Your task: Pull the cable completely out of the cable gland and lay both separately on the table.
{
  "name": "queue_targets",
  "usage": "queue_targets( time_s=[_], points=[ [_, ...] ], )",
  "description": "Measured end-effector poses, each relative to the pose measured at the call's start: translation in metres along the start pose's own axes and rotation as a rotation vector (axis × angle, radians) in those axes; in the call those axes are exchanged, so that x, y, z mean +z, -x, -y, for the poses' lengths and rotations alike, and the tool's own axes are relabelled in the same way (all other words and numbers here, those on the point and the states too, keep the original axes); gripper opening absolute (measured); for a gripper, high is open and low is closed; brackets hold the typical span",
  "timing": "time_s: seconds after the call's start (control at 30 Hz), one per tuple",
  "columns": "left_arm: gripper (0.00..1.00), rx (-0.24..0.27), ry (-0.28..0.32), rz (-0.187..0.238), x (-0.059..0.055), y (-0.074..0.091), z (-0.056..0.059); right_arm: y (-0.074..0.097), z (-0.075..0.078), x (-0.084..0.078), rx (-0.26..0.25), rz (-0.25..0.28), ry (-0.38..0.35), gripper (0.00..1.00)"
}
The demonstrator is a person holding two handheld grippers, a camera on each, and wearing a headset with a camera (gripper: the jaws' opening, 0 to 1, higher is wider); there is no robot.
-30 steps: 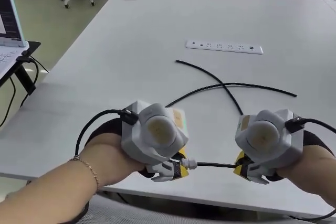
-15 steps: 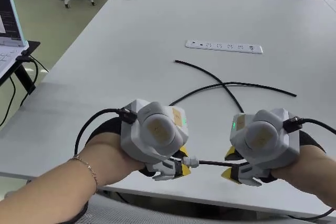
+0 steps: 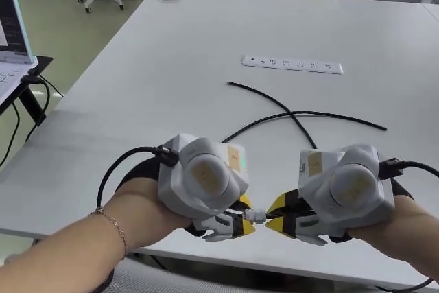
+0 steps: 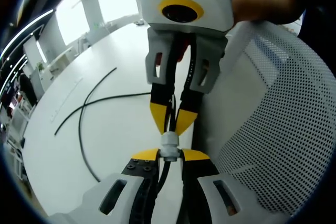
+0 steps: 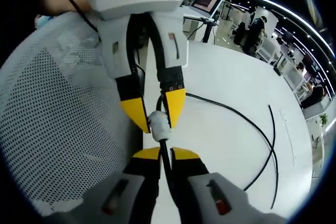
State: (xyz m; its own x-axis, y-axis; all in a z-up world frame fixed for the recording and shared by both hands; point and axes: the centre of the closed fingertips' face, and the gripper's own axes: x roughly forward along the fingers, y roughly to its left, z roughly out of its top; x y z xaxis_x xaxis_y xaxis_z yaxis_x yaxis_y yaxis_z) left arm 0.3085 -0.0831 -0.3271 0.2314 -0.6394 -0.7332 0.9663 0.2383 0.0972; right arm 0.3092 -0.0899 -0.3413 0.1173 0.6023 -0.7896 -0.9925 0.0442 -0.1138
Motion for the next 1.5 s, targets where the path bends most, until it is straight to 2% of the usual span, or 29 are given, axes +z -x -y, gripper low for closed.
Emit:
queue_targets(
  time_s=[0.23, 0.27, 0.33, 0.73, 0.9, 1.07, 1.23, 1.3, 1.4, 1.43, 1.5],
  points=[
    [0.17, 0.01, 0.0, -0.007, -0.001, -0.002, -0.003, -0.001, 0.001, -0.002, 0.0, -0.008, -0.015, 0.04],
    [0.17, 0.024, -0.014, -0.026, -0.005, -0.002, -0.006, -0.001, 0.003, -0.007, -0.009, -0.028, -0.016, 0.04],
    [0.16, 0.024, -0.007, -0.035, -0.008, -0.002, -0.006, -0.001, 0.003, -0.011, -0.01, -0.045, -0.018, 0.03],
    [0.17, 0.052, 0.001, -0.049, -0.012, 0.0, -0.012, 0.001, 0.008, -0.033, -0.025, -0.13, -0.07, 0.03],
    [0.17, 0.062, 0.004, -0.049, -0.012, 0.001, -0.013, 0.001, 0.009, -0.054, -0.039, -0.235, -0.046, 0.03],
    [0.17, 0.064, 0.001, -0.05, -0.012, 0.001, -0.013, 0.005, 0.012, -0.065, -0.055, -0.282, -0.044, 0.03],
    [0.17, 0.079, -0.001, -0.043, -0.011, 0.003, -0.017, 0.008, 0.019, -0.069, -0.086, -0.295, -0.067, 0.03],
    [0.17, 0.082, 0.004, -0.043, -0.011, 0.004, -0.018, 0.008, 0.017, -0.067, -0.077, -0.287, -0.08, 0.03],
    [0.17, 0.087, 0.0, -0.051, -0.012, 0.004, -0.018, 0.008, 0.015, -0.063, -0.064, -0.26, -0.094, 0.06],
    [0.17, 0.083, 0.003, -0.045, -0.011, 0.004, -0.017, 0.006, 0.014, -0.056, -0.059, -0.216, -0.116, 0.07],
    [0.17, 0.078, 0.003, -0.029, -0.007, 0.003, -0.016, 0.007, 0.015, -0.048, -0.061, -0.169, -0.156, 0.1]
  ],
)
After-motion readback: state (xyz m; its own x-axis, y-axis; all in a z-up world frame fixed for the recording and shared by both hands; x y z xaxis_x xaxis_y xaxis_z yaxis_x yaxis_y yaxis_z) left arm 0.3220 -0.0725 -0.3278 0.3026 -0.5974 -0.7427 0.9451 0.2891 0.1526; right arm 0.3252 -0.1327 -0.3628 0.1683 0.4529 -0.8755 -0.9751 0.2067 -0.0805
